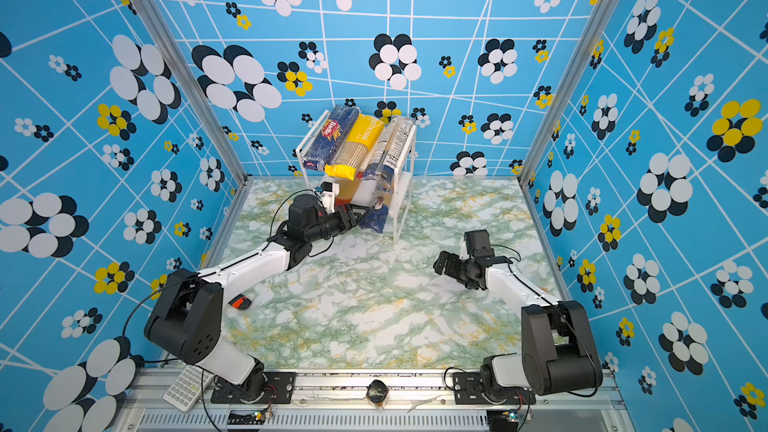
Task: Place and organize the pasta boxes and bags onto the shelf
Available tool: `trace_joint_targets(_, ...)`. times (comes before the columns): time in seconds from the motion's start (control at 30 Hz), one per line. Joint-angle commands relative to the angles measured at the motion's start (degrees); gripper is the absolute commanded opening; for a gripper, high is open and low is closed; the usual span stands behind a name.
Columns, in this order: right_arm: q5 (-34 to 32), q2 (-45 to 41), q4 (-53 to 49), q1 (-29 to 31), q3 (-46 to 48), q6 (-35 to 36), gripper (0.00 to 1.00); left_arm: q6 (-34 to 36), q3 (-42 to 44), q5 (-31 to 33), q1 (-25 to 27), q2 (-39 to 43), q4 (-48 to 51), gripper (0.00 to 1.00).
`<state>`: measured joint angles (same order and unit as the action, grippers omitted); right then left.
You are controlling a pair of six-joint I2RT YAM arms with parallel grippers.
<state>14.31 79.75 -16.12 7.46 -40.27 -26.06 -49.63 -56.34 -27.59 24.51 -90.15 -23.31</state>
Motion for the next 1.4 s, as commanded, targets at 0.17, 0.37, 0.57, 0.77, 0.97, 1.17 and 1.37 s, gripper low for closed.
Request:
trace_joint_targets(0.17,1.2,-1.6,-3.8,-0.3,-2.7,2.2,0.99,5.2,2.7,-0.6,1.3,6.5,5.2,0.60)
trace_joint_targets(0.37,0.2,-1.9,-7.2,-0.3,-5.6,4.8,0.99,9.9,6.0,1.6,3.1,12.5,11.5,0.61)
trace_joint_targets(0.57,-0.2,-2.2,-8.2,-0.3,-7.9,7.1,0.99,15.7,9.4,9.6,3.9,20.0,20.1,0.61)
trace_joint_targets(0.77,-0.3,-3.4,-6.4,-0.3,-8.5,9.7,0.99,22.2,10.7,15.9,3.6,26.3,27.5,0.62)
trace_joint_targets(0.97,-3.0,-3.4,-6.7,-2.2,-11.3,13.8,0.99,26.6,13.4,19.7,0.6,33.2,30.4,0.69)
trace_joint_targets(1.17,-8.0,-2.5,-4.9,-4.1,-14.1,17.6,0.99,31.1,14.3,22.8,-4.6,37.9,33.5,0.92)
trace_joint_targets(1.37,-8.4,0.8,-2.1,-9.6,-15.8,18.2,0.99,35.4,15.0,24.5,-9.7,38.7,33.7,0.99)
